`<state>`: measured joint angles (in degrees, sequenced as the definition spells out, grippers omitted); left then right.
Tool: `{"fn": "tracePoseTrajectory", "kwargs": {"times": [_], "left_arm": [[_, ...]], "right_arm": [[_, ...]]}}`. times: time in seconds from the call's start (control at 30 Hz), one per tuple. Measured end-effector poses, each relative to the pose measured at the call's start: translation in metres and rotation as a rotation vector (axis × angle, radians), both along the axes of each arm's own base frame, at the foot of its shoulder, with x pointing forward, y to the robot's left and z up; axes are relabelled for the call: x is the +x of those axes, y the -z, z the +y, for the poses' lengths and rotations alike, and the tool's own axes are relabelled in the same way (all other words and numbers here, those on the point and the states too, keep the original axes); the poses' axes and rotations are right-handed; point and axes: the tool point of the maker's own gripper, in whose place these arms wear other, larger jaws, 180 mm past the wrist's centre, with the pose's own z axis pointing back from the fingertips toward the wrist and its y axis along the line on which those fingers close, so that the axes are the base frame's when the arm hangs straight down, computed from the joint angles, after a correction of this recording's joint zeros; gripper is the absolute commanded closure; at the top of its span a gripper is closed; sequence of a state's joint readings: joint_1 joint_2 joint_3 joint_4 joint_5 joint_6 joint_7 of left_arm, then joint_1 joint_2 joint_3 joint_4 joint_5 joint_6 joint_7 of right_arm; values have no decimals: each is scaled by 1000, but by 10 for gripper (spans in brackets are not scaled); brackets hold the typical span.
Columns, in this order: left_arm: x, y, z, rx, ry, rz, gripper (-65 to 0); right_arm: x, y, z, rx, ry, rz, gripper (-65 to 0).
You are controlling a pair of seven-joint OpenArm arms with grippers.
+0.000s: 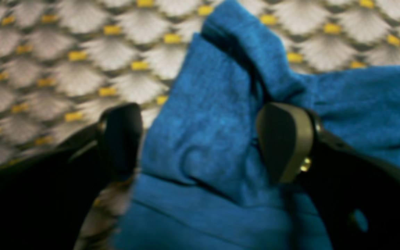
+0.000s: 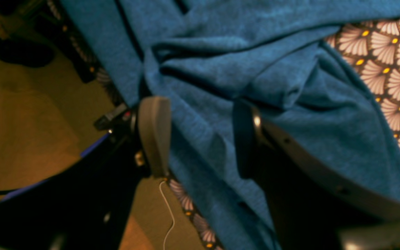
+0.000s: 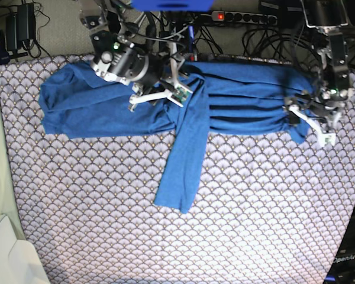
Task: Fold the T-shirt properly
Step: 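Release the shirt end with the left gripper and raise it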
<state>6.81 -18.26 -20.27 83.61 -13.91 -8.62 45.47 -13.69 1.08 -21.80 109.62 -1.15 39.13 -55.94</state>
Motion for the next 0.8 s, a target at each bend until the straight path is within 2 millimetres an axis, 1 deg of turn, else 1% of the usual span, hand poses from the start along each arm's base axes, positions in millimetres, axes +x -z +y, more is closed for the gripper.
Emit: {"fn": "tracePoseTrajectory", "kwargs": {"times": [0.17,0.23,0.37,0.43,0.57,0.7,0.8], "left_arm": [[-5,-3,14,3,-45,-1,-527],[-9,0,15,4,-48,3,-527],[-8,-2,14,2,-46,-1,-527],[-4,-10,12,9,-37,-19,-527],[7,-33,7,28,-13,-81,-527],[14,-49,3,41,5,-126,-527],[21,-65,-4,45,23,-168,-527]], "right_arm": [[0,0,0,0,0,0,-302],[0,0,0,0,0,0,-302],[0,0,0,0,0,0,-302],[0,0,0,0,0,0,-302],[0,0,0,0,0,0,-302],[0,0,0,0,0,0,-302],[0,0,0,0,0,0,-302]]}}
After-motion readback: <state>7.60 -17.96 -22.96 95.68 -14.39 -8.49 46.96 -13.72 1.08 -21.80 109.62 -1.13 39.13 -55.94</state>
